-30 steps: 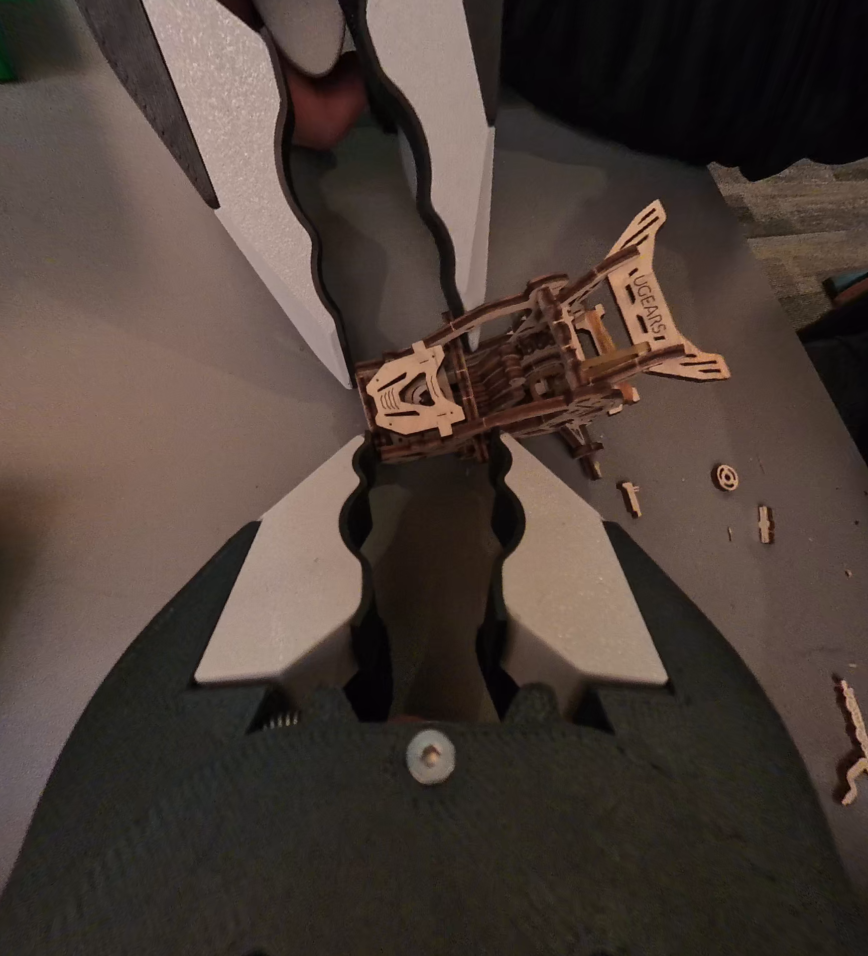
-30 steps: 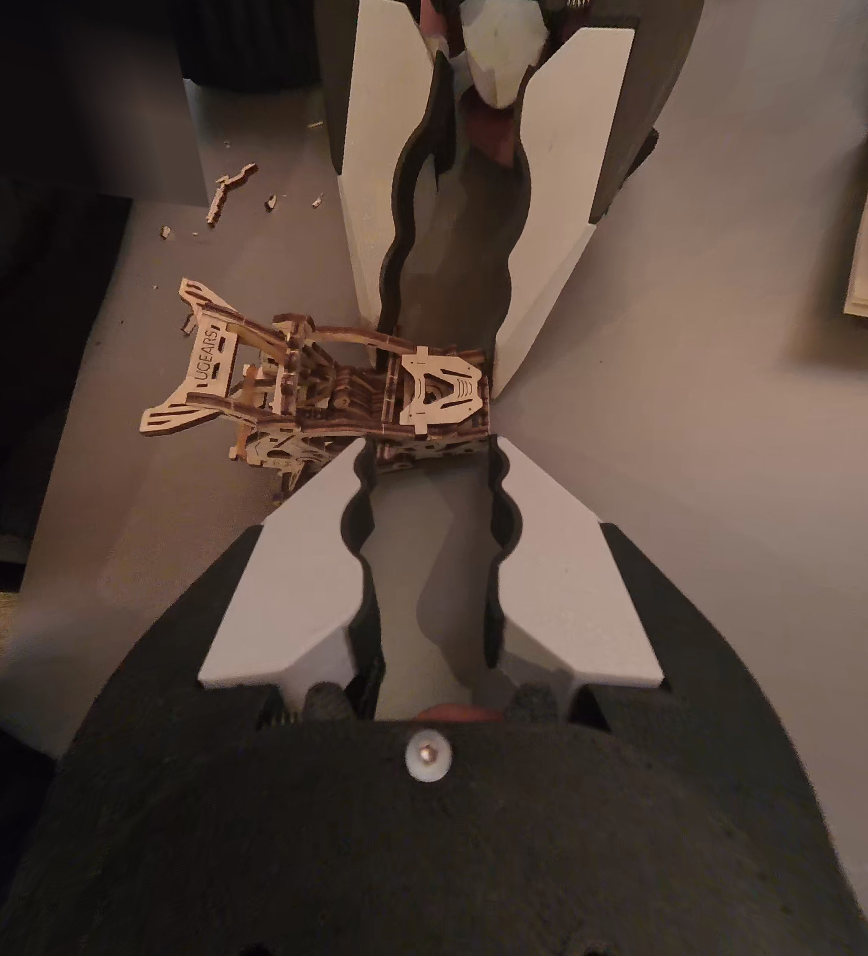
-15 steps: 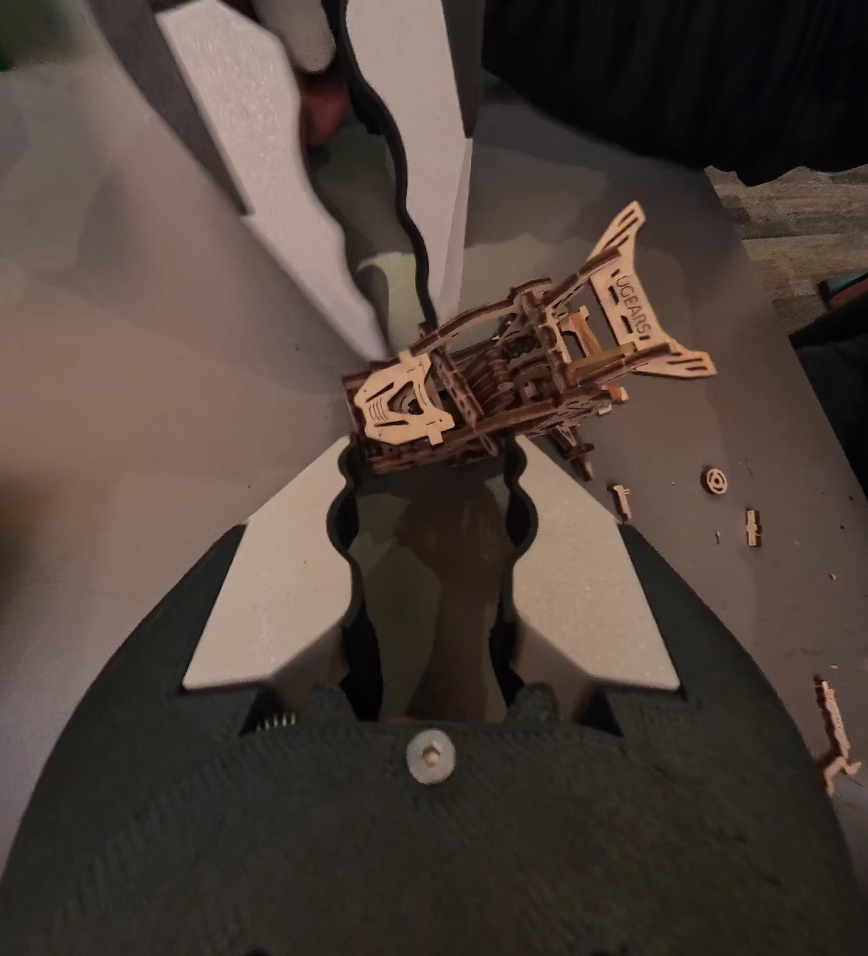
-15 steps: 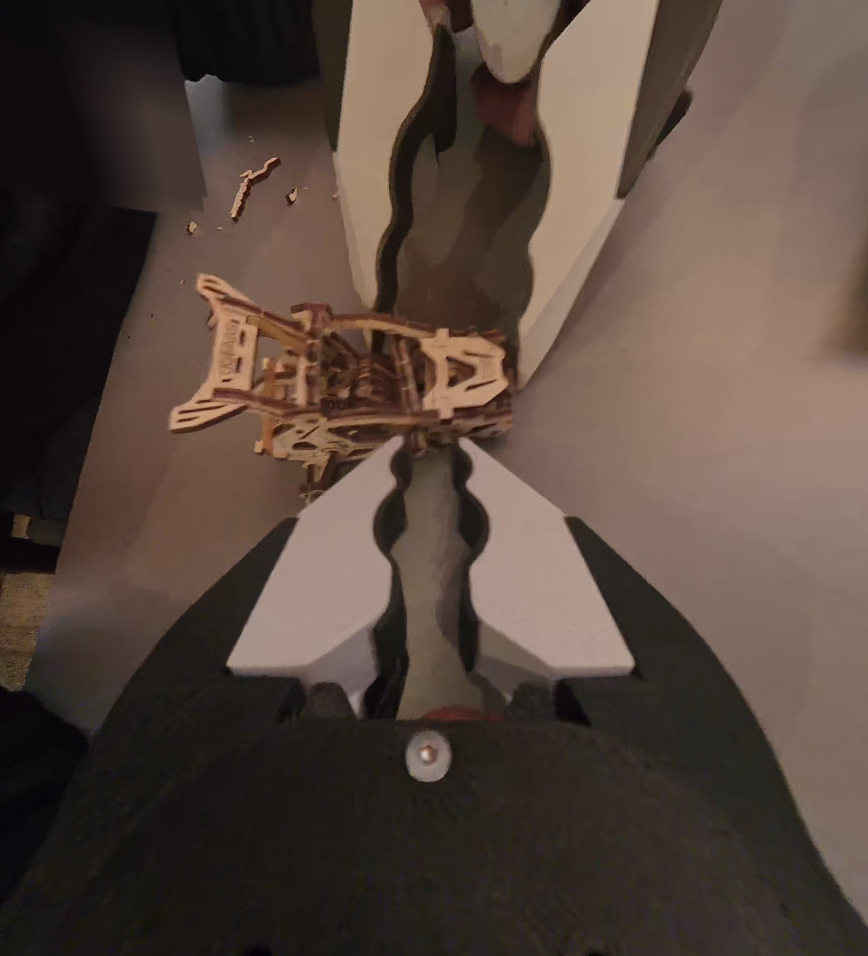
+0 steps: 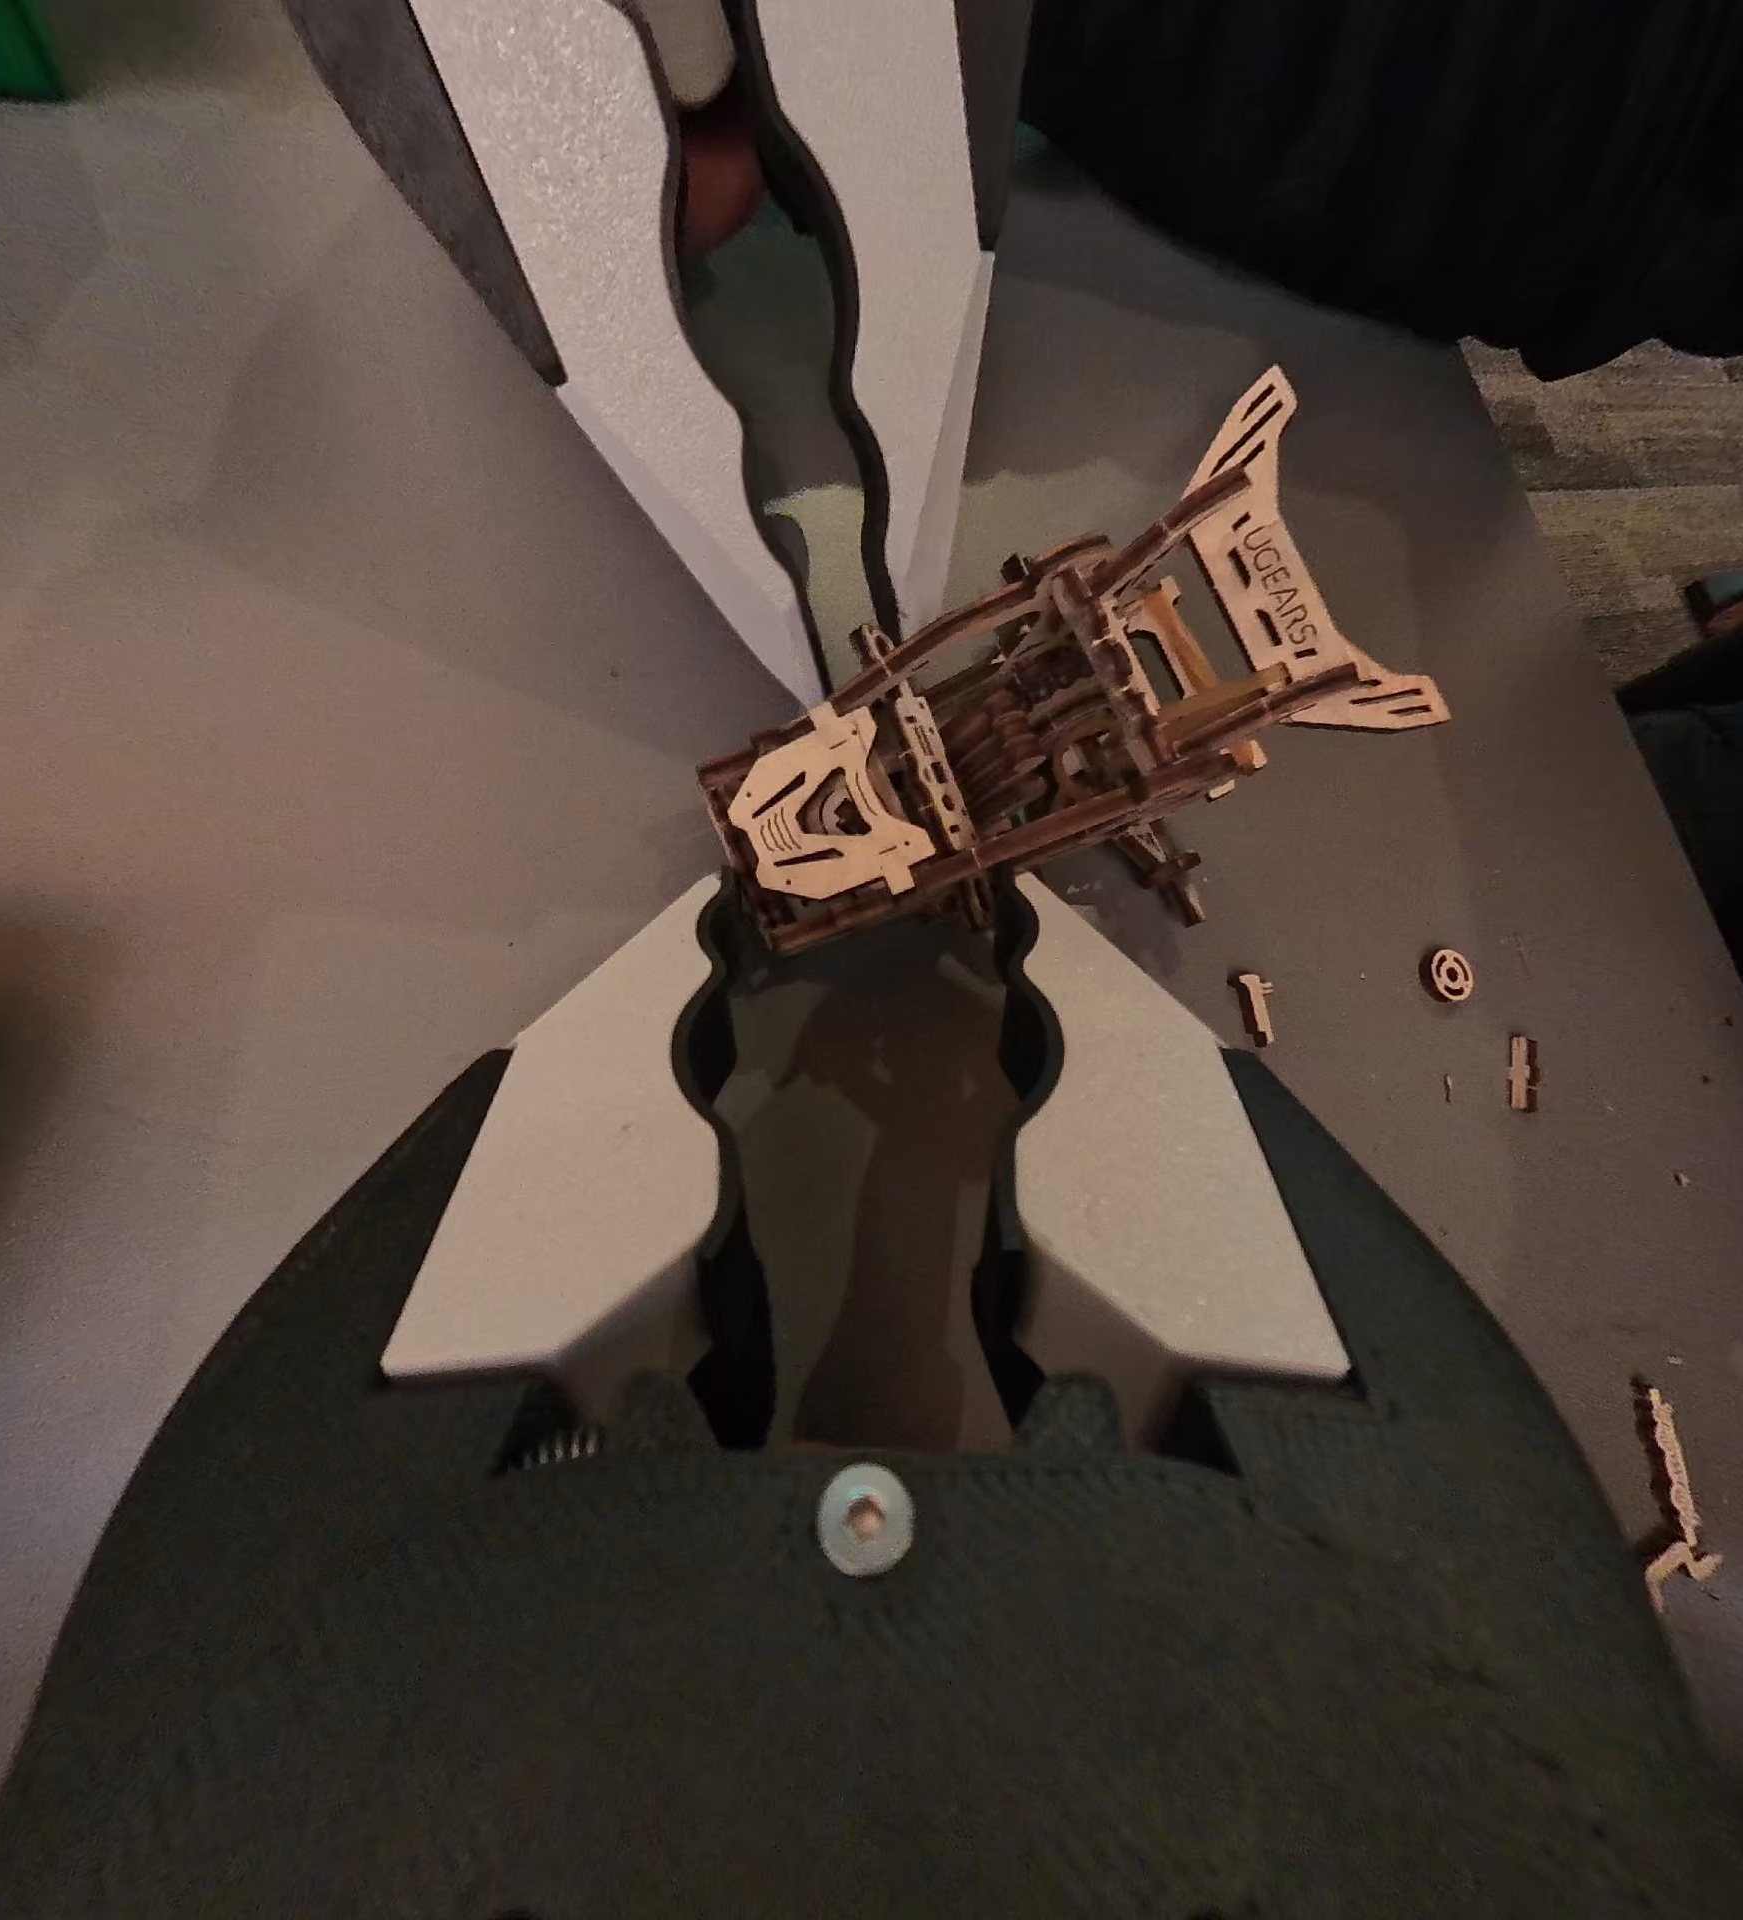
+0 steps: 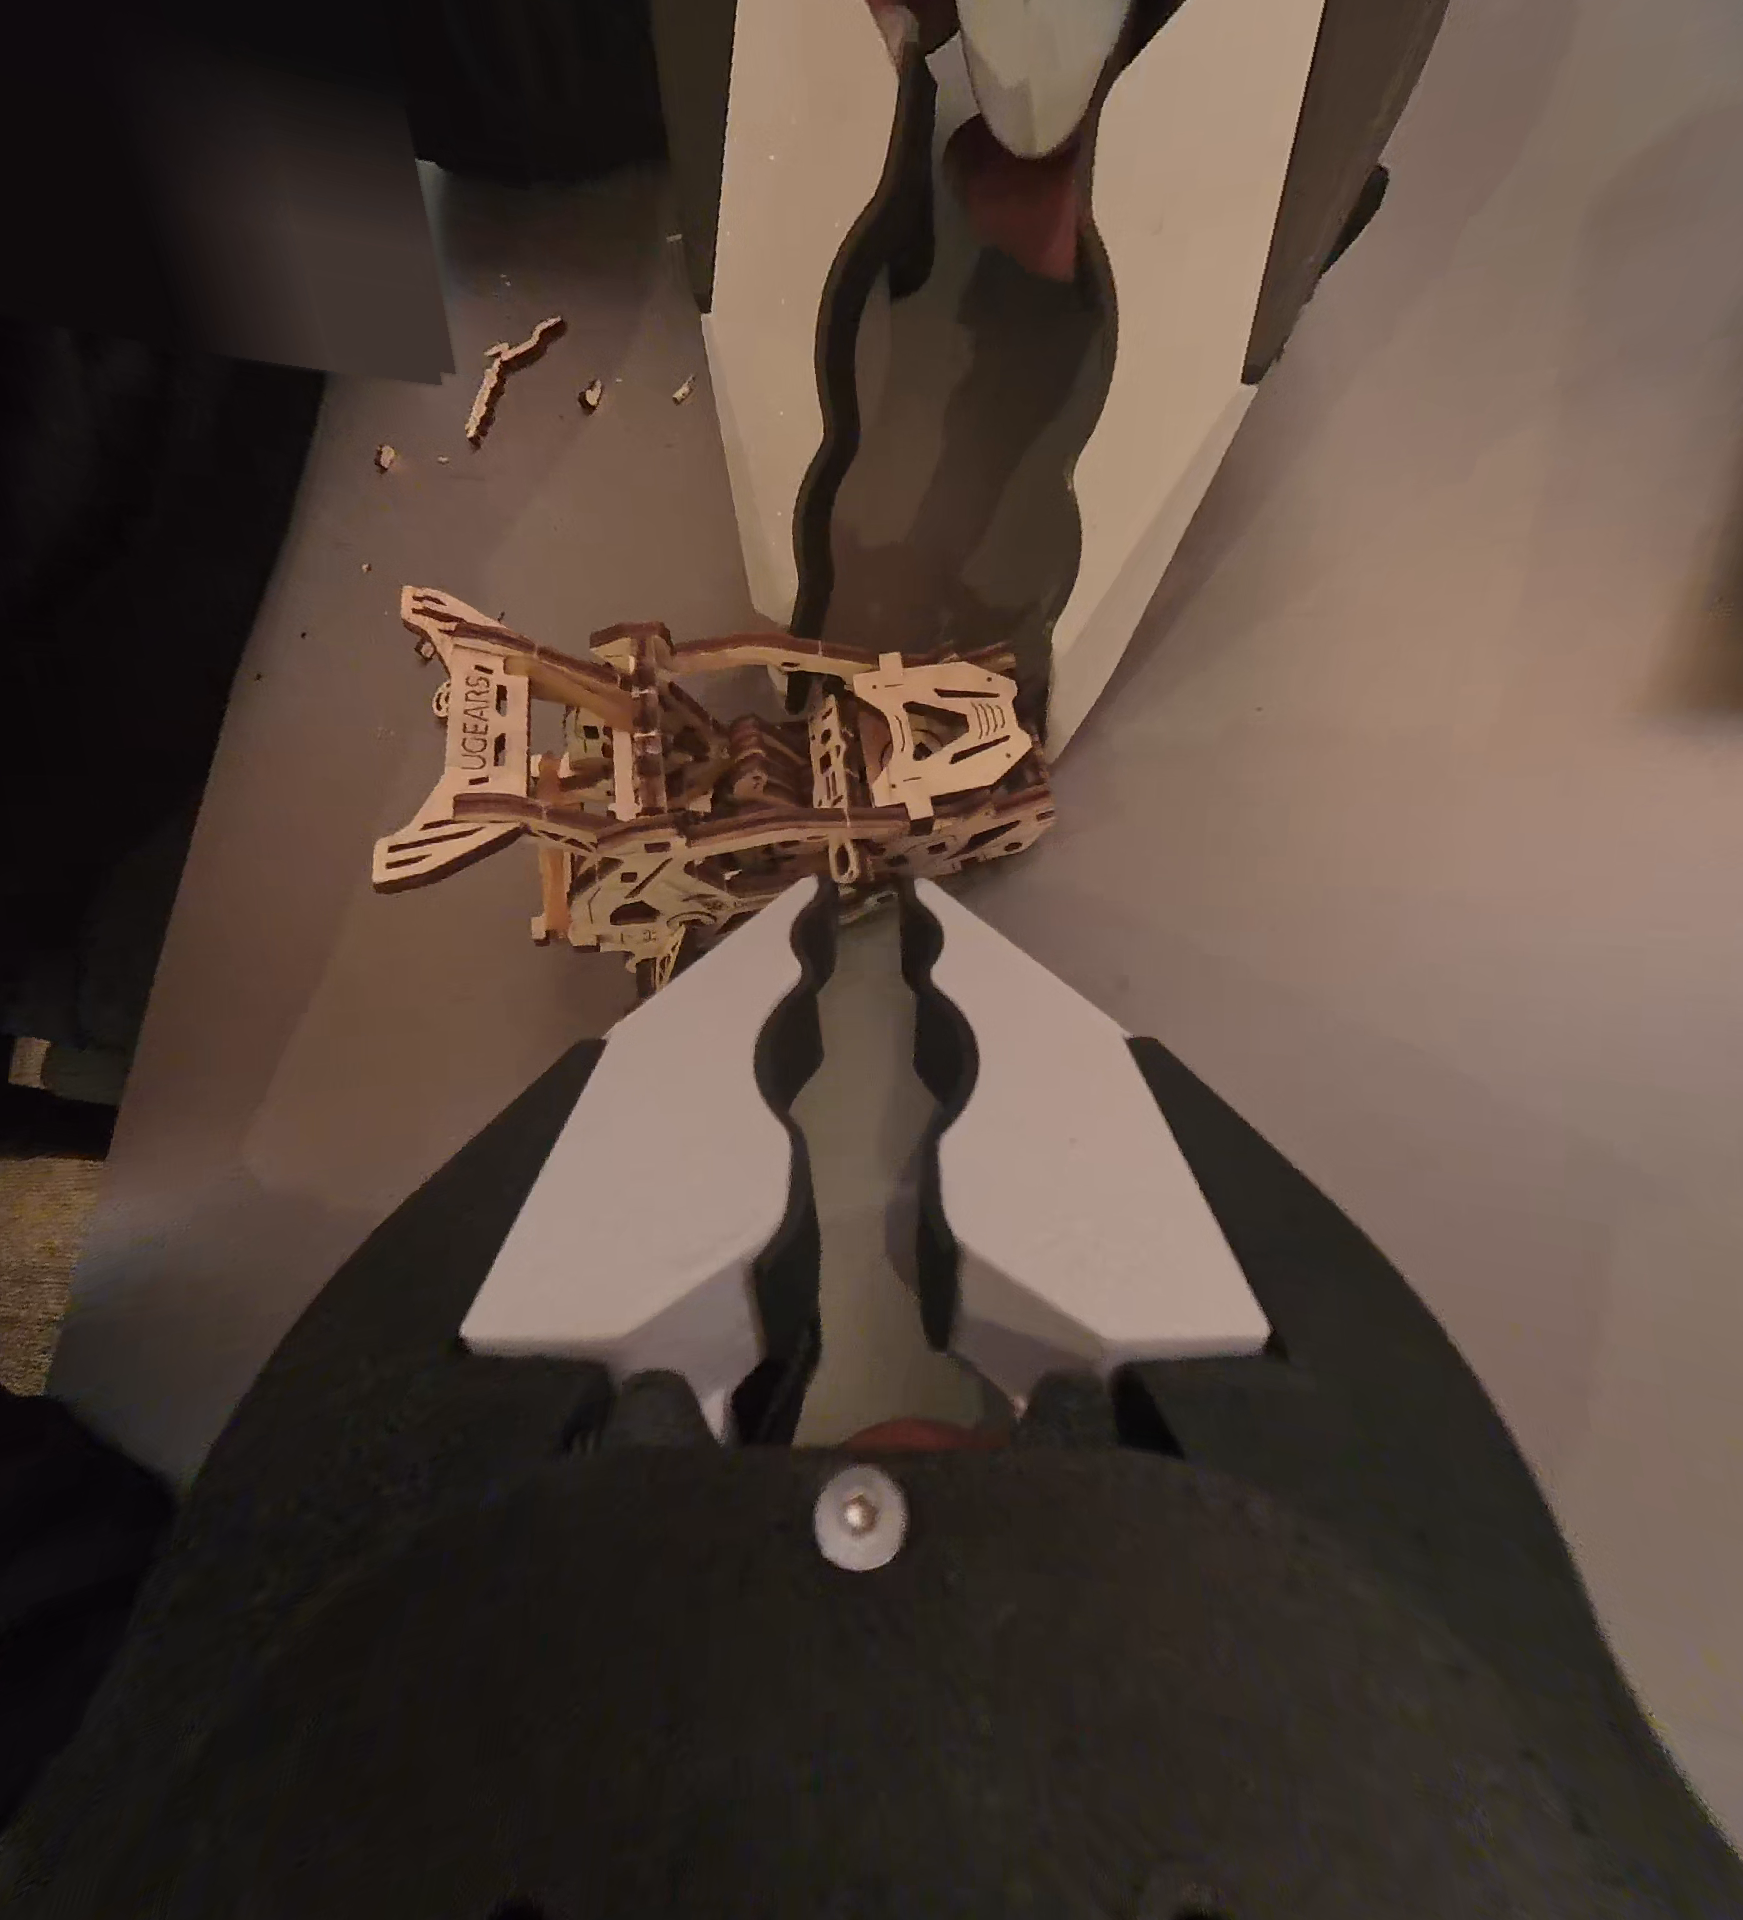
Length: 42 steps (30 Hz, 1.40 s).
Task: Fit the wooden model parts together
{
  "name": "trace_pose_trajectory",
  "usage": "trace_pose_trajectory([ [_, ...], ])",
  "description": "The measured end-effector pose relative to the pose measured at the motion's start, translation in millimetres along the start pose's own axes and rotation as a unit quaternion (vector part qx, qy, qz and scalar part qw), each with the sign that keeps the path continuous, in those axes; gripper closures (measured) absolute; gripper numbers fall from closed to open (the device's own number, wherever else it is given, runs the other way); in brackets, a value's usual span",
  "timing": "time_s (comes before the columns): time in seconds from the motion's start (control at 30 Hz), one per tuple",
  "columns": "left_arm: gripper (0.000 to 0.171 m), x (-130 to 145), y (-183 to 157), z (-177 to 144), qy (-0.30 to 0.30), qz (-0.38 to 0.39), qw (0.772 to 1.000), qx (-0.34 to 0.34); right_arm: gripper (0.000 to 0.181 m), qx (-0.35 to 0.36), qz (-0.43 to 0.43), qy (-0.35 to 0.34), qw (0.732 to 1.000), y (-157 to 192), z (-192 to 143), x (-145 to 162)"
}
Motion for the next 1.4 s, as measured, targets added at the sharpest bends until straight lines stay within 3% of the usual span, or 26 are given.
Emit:
trace_pose_trajectory([
  [0.43,0.117,1.5,-6.2,2.2,-0.008,-0.003,1.000,0.004,0.178,0.025,-0.017,0.027,0.999,5.0,5.9,-5.1],
  [0.6,0.091,8.6,-13.4,-4.5,-0.026,-0.024,0.998,-0.045,0.179,0.020,-0.017,0.023,0.999,5.3,7.2,-6.1],
  [0.7,0.090,13.9,-19.8,-5.4,-0.037,-0.036,0.996,-0.071,0.179,0.019,-0.018,0.022,0.999,5.4,8.1,-6.7],
  [0.9,0.102,16.5,-23.5,-0.6,-0.058,-0.042,0.991,-0.113,0.179,0.017,-0.018,0.018,1.000,5.1,9.0,-6.9],
  [1.03,0.124,17.5,-26.8,3.1,-0.062,-0.046,0.992,-0.103,0.179,0.021,-0.017,0.017,0.999,4.2,7.6,-6.7],
  [1.4,0.130,18.6,-27.9,3.6,-0.053,-0.035,0.992,-0.113,0.177,0.019,-0.024,0.022,0.999,6.2,7.2,-8.2],
])
Point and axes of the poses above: each gripper's, where its closed fingertips meet, z out along the fingers, x out of its underside, y = z × x across the jaws, the point moved 8 cm from there along -z, back along the fingers, and after that the axes turned 15 degrees about x, right-handed, at the moved point
